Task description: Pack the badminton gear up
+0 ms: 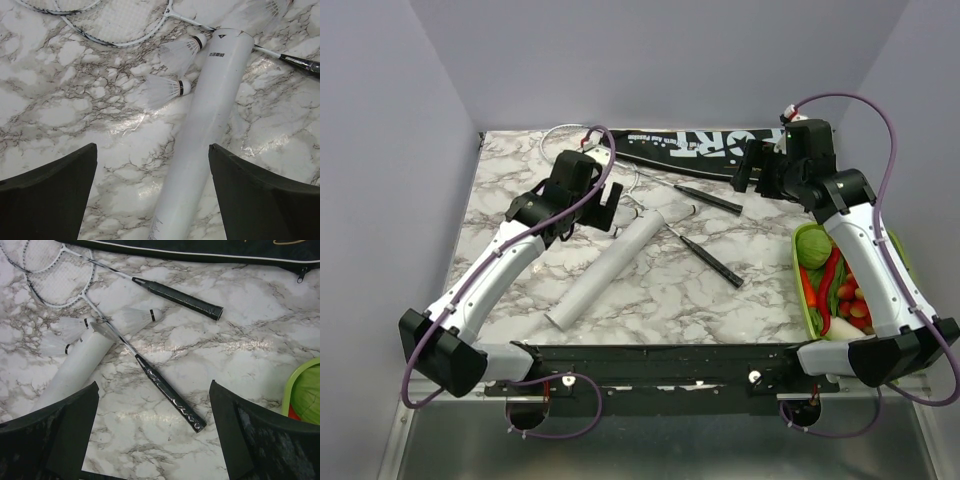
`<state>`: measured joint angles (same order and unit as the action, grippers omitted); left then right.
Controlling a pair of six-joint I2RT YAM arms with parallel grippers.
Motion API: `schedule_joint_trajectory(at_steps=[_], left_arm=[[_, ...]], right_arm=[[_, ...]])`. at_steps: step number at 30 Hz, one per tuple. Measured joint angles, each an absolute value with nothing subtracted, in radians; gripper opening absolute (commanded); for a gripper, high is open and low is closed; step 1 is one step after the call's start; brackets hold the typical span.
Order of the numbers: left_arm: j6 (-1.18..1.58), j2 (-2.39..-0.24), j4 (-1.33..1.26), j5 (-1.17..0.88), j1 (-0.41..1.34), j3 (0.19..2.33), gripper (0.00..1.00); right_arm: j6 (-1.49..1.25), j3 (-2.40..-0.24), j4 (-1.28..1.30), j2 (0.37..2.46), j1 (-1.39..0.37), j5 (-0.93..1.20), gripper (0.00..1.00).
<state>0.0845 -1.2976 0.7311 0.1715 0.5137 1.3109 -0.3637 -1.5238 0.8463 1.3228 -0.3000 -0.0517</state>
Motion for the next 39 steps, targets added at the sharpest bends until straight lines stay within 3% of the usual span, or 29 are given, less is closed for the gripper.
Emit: schedule_joint_trajectory(at_steps=[12,23,39], left_arm=[[0.014,-1.442,0.579,0.051,0.532,1.252,0.99],[-0.060,-1.686,0.497,-0.062,0.550,1.386,0.98],[-0.083,-1.872,0.448,-0.091,0.599,1.465,0.97]], right_arm=[[-0.358,-1.446,0.858,1.320,-0.300,0.073,1.00],[-0.358,-1.367,0.857,1.320,-0.300,0.172,1.00],[-0.366,-1.294,0.857,1.269,-0.300,0.189,1.00]])
